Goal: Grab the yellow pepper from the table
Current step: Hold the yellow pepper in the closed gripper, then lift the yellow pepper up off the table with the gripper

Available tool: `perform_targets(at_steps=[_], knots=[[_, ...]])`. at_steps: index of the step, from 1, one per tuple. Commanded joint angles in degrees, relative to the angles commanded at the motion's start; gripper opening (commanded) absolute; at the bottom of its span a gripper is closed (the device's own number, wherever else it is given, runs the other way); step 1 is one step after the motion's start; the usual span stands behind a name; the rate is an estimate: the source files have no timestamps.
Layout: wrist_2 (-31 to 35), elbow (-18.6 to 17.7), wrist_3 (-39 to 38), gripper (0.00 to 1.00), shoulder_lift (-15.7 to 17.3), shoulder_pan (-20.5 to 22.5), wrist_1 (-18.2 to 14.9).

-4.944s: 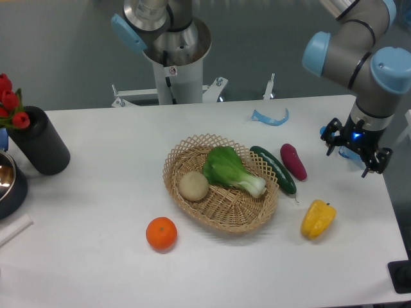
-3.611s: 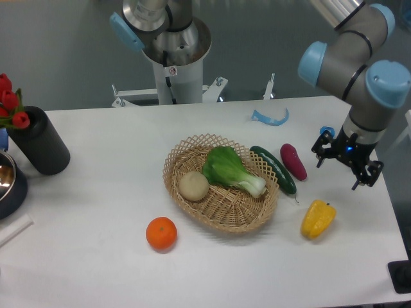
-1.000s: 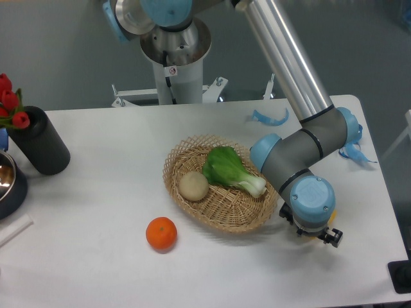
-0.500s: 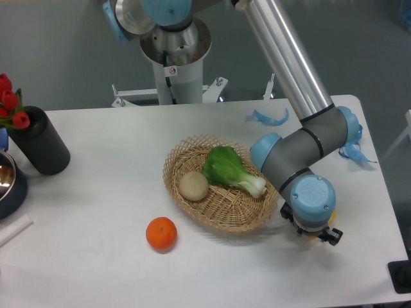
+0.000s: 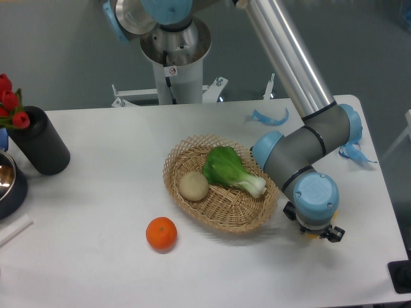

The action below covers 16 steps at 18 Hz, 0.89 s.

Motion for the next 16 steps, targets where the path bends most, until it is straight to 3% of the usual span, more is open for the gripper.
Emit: perform_targets(at_steps=[6, 10, 16], knots=[[-3.2, -0.1, 0.3, 0.43, 2.5, 2.5, -0.2], [-5.6, -0.1, 0.9, 0.43, 5.3, 5.0, -2.3], [-9.0, -0.2, 5.4, 0.43, 8.2, 8.7, -2.4]])
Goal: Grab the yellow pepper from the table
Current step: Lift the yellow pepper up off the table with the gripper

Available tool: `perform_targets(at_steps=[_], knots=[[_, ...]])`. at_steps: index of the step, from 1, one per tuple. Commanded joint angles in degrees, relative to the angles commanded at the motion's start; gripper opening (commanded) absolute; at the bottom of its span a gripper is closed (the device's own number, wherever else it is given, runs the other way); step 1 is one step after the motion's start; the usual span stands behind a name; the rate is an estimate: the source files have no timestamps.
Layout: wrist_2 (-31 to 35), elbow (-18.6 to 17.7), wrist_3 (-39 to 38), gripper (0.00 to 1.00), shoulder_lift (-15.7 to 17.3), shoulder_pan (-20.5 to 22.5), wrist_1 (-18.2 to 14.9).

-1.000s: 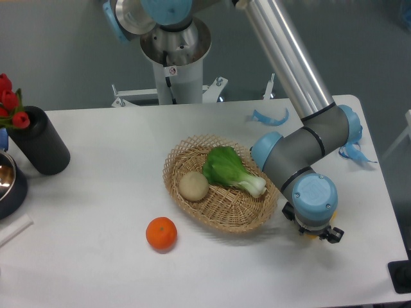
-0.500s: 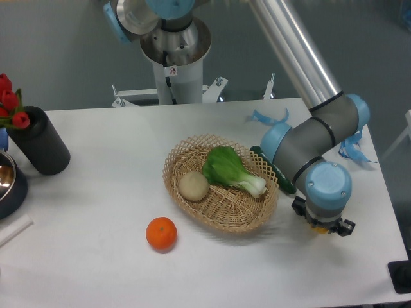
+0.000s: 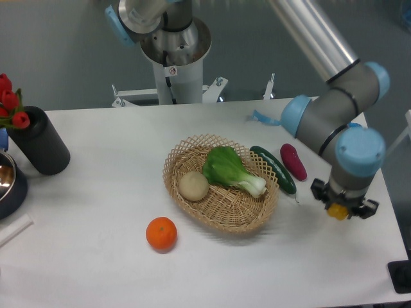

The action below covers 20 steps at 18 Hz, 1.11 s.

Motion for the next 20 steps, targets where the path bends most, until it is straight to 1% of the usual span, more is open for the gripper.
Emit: perform_targets(at_steps=[2, 4, 9, 11, 20], knots=[[-3.4, 0.0, -0.1, 0.44, 0.7, 1.7, 0.0], [-5.1, 0.0, 0.0, 0.44, 1.5, 2.9, 0.0], [-4.9, 0.1, 0.2, 0.46, 2.3, 3.5, 0.0], [-4.8, 0.2, 2.2, 0.47, 2.3, 3.5, 0.0], [-4.8, 1.0, 2.5, 0.46, 2.8, 4.0, 0.0]])
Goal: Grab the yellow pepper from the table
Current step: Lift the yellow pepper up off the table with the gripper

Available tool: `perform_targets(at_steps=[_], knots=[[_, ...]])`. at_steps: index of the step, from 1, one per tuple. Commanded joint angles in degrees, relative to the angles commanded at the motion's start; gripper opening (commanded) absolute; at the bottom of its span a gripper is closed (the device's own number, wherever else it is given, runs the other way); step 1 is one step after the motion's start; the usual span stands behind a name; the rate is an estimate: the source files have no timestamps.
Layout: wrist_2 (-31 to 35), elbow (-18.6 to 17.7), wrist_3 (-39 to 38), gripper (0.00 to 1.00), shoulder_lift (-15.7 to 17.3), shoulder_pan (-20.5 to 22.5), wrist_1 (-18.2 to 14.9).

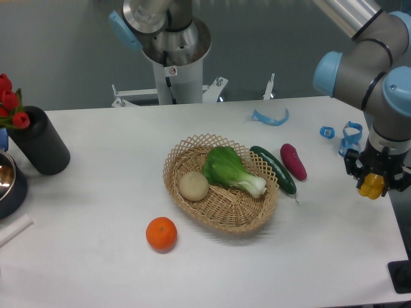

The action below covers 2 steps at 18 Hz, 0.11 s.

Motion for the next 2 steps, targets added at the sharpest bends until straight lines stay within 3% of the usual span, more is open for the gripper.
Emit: perform_targets(at_steps=[2], knots=[[0.1, -0.3, 0.0, 0.46, 0.1, -0.1, 0.0]])
